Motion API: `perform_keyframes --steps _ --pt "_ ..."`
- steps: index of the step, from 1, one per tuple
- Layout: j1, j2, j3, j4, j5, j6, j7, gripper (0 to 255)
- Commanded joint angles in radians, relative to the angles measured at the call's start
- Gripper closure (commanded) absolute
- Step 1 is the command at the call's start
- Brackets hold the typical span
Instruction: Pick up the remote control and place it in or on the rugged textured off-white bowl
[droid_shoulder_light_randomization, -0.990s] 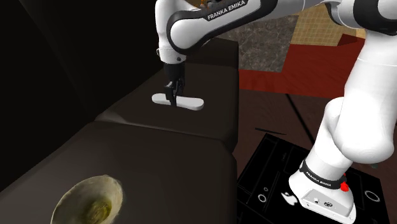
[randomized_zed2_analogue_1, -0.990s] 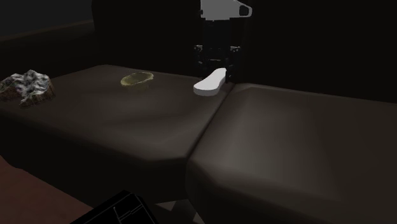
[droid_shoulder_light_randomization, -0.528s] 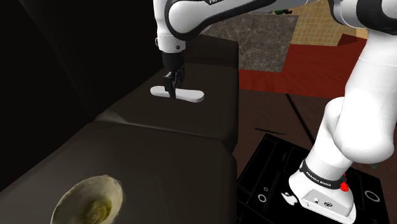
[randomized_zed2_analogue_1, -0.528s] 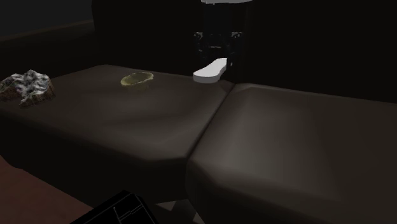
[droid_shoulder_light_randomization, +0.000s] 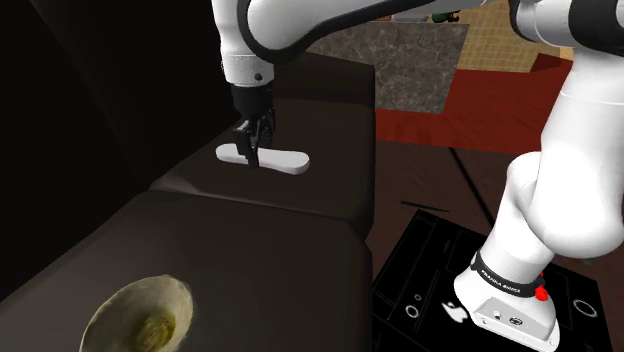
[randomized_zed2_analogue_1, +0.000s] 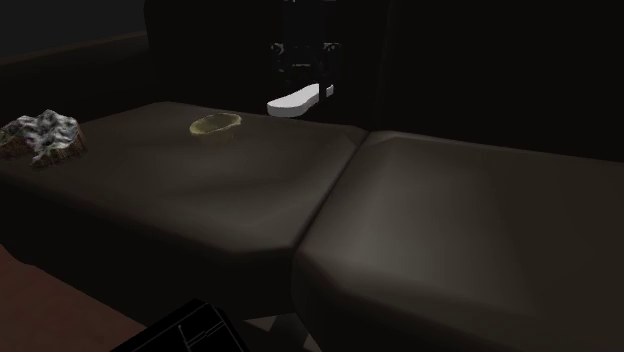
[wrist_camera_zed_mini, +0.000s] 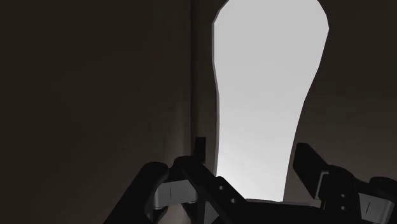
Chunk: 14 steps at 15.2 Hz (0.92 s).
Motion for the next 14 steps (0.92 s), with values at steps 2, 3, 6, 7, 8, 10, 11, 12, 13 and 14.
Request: perform_keyframes --steps 2,3,6,7,8,10,11,12,13,14 --pt "0.039 0.029 0.031 0.044 -0.008 -0.018 0.073 255" --pt "0.053 0.040 0.041 0.059 -0.011 -0.022 0.096 255" --pt "0.094 0.081 0.069 0.112 -0.023 -0.039 0.166 255" --pt "0.108 0.096 0.078 0.133 -0.028 -0.045 0.189 255" --pt "0.123 0.113 0.086 0.155 -0.034 -0.053 0.212 255" --pt "0.154 0.149 0.102 0.204 -0.046 -0.068 0.257 255" --pt "0.170 0.169 0.109 0.231 -0.052 -0.077 0.280 255" --pt "0.186 0.190 0.116 0.260 -0.059 -0.087 0.302 255" --pt "0.203 0.213 0.123 0.291 -0.067 -0.098 0.324 255" --pt "0.220 0.236 0.129 0.324 -0.074 -0.109 0.345 255"
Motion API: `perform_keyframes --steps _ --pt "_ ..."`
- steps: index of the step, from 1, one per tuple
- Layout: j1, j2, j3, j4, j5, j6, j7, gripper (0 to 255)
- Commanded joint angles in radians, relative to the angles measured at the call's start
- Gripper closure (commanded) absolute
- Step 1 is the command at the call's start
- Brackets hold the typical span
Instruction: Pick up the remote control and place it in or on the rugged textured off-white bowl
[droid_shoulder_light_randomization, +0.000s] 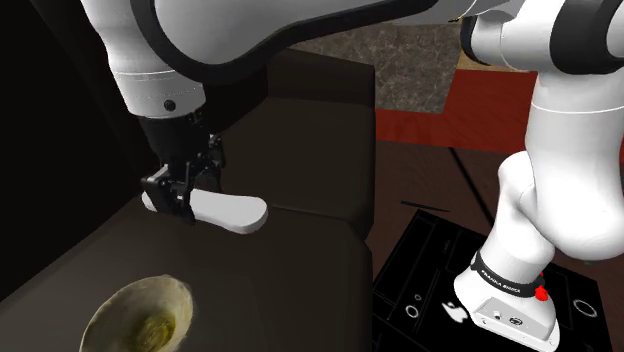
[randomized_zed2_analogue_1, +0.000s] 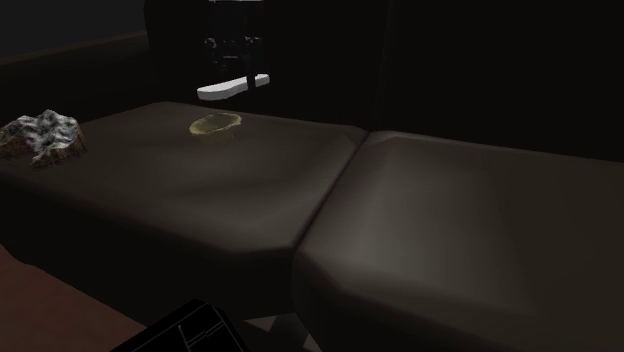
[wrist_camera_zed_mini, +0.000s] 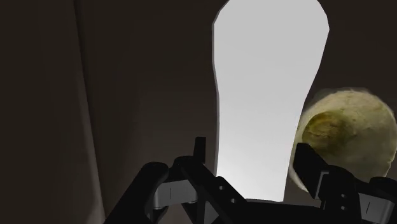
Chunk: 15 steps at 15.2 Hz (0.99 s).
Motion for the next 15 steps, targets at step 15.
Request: perform_keyframes --steps 15 --pt "0.231 0.350 0.028 0.468 -0.101 -0.134 0.204 255"
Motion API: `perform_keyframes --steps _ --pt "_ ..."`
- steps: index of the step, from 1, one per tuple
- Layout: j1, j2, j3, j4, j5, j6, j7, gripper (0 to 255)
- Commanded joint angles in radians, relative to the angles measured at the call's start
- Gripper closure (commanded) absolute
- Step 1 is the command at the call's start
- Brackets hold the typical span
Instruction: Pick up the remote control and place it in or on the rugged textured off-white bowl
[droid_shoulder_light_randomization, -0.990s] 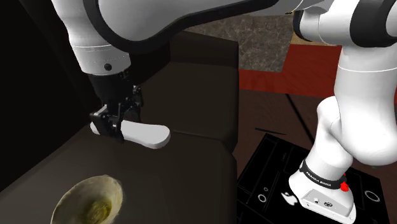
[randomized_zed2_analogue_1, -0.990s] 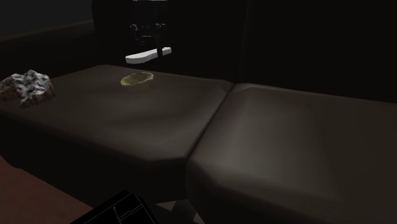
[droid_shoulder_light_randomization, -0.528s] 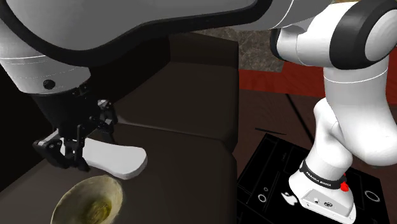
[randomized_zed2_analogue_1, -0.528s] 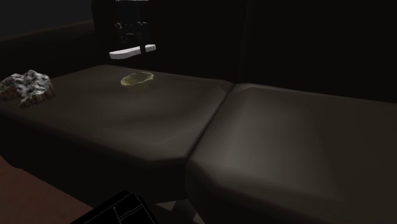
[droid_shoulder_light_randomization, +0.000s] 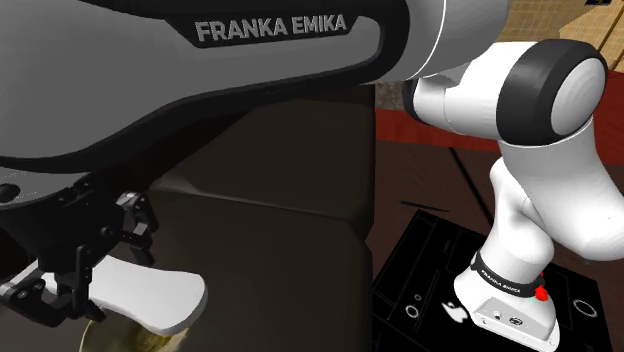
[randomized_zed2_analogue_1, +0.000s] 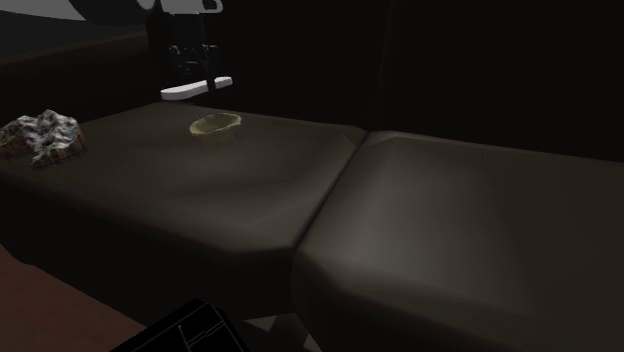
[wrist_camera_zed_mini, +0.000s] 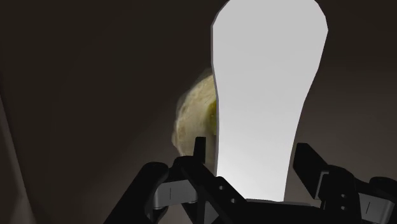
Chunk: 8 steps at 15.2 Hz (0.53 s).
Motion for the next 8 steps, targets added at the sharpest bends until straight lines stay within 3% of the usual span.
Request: perform_keyframes --steps 1,8 --pt "-0.003 -0.003 0.000 -0.032 0.000 0.030 0.004 255" --pt "-0.019 -0.017 0.001 -0.151 0.001 0.133 0.012 255"
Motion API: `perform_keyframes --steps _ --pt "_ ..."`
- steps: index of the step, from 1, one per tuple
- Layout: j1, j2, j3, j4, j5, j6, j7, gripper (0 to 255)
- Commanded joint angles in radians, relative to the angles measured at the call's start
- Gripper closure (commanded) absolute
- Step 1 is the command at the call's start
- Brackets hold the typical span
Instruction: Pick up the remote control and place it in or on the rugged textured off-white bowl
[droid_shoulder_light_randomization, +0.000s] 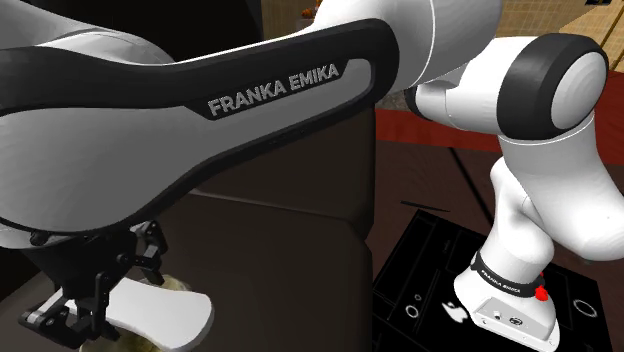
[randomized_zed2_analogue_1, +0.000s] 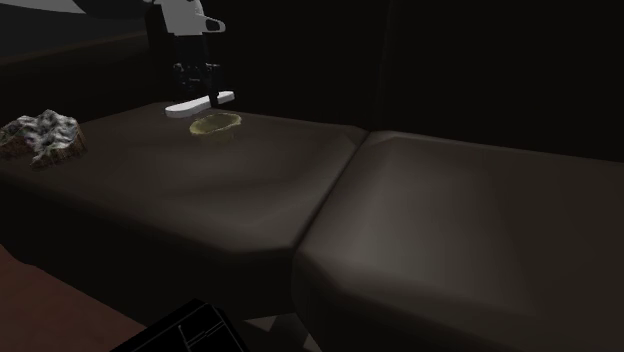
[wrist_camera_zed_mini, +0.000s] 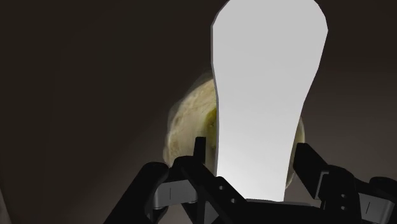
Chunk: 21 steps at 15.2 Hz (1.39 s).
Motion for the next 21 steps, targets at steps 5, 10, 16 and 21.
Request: perform_keyframes --steps 5,10,16,21 --pt "-0.003 0.001 -0.001 -0.029 -0.001 0.031 0.002 255" --pt "-0.003 0.001 -0.001 -0.028 -0.001 0.030 0.002 0" --pt "0.002 0.004 0.000 0.009 -0.001 -0.004 0.000 0" --pt "0.022 0.025 -0.001 0.140 -0.003 -0.112 -0.008 0"
